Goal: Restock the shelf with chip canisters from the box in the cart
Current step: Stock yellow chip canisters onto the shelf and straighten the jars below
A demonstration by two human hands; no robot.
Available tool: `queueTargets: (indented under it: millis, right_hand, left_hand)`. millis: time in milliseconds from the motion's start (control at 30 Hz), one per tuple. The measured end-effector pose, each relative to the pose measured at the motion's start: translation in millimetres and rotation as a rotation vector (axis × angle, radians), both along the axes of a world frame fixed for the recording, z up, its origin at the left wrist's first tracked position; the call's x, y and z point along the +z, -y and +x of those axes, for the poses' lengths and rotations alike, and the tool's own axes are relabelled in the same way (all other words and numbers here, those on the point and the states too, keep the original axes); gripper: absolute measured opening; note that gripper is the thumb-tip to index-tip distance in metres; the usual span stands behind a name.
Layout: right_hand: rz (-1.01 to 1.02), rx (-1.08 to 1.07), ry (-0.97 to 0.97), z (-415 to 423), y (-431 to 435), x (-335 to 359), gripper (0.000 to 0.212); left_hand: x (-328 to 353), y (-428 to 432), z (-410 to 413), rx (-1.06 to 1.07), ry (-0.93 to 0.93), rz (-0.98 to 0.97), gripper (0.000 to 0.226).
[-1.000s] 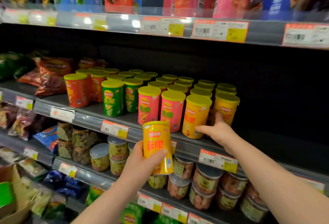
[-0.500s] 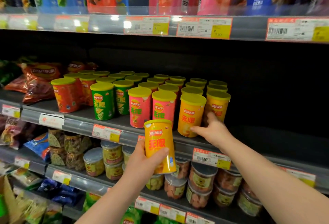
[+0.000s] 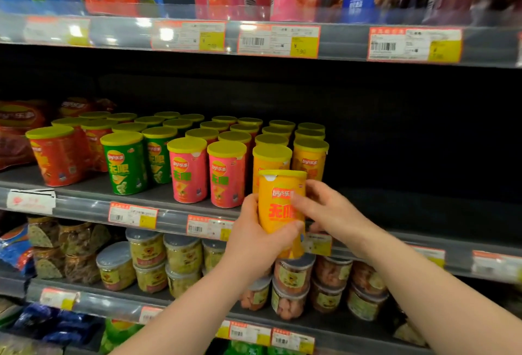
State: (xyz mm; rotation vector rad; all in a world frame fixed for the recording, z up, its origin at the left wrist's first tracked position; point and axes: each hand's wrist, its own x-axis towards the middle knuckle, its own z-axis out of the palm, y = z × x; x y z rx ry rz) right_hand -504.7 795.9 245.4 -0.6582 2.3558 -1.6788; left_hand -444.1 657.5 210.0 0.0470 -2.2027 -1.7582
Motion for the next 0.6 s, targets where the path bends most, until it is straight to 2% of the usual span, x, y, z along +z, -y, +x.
queueTargets:
  millis: [100, 200, 267, 433, 600]
  right_hand:
    - [-0.015, -0.023, -0.007, 5.6, -6.7, 0.2, 0.053]
    - [-0.025, -0.103, -0.066, 3.2, -14.8, 6.4, 0.059]
    - [-0.041, -0.169, -0.092, -2.7, -20.2, 10.0, 0.062]
    - [-0.028, -0.354, -0.136, -26.5, -27.3, 14.2, 0.076]
    - [0.086, -0.349, -0.144, -38.3, -23.0, 2.8, 0.074]
  left_hand:
    - [5.0, -13.8, -5.5, -0.006, -0.038, -0.115, 0.054]
    - [5.1, -14.7, -11.3, -0.047, -0.086, -0.166, 0.070]
    - [1.0, -7.8, -15.2, -0.008, -0.125, -0.290, 0.080]
    - [-21.2, 23.3, -24.2, 0.195, -0.253, -0.894, 0.063]
    - [-39.1, 39.4, -29.1, 0.220, -0.272, -1.139, 0.053]
